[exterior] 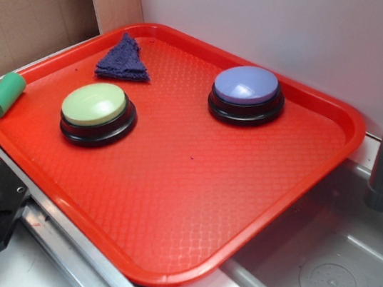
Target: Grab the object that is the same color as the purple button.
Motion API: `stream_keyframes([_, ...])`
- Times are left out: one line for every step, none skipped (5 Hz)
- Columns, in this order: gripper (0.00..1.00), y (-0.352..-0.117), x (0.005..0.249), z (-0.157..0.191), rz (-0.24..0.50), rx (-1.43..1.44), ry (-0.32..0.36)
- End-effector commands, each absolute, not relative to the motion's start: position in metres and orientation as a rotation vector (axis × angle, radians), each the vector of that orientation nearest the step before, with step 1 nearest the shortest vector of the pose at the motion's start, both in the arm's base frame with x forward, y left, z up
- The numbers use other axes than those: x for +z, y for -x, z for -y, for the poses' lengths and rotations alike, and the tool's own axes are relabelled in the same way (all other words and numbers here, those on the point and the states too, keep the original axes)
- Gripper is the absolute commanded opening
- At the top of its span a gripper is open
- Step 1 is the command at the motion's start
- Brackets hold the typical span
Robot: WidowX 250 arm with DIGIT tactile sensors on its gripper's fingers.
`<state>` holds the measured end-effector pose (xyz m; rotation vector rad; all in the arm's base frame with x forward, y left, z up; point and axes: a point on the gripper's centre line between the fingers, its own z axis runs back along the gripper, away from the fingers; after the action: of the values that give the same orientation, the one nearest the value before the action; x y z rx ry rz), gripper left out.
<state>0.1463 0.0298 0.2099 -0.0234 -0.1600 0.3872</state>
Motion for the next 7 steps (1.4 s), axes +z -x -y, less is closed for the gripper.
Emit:
stream_keyframes([1.00,-0.195,0.170,-0.075,0.325,0.849,-0.057])
stream_keyframes([1.00,-0.213,0.144,-0.098,0.385,1.028,-0.087])
stream_keyframes([1.00,-0.235,0.114,-0.117,0.415,1.126,-0.122])
stream_keyframes([1.00,-0.254,0.081,-0.136,0.410,1.217,-0.170])
stream_keyframes([1.00,-0.261,0.060,-0.150,0.423,1.245,-0.111])
stream_keyframes([1.00,-0.266,0.044,-0.157,0.454,1.276,-0.112])
stream_keyframes([1.00,-0.269,0.035,-0.159,0.445,1.292,-0.144])
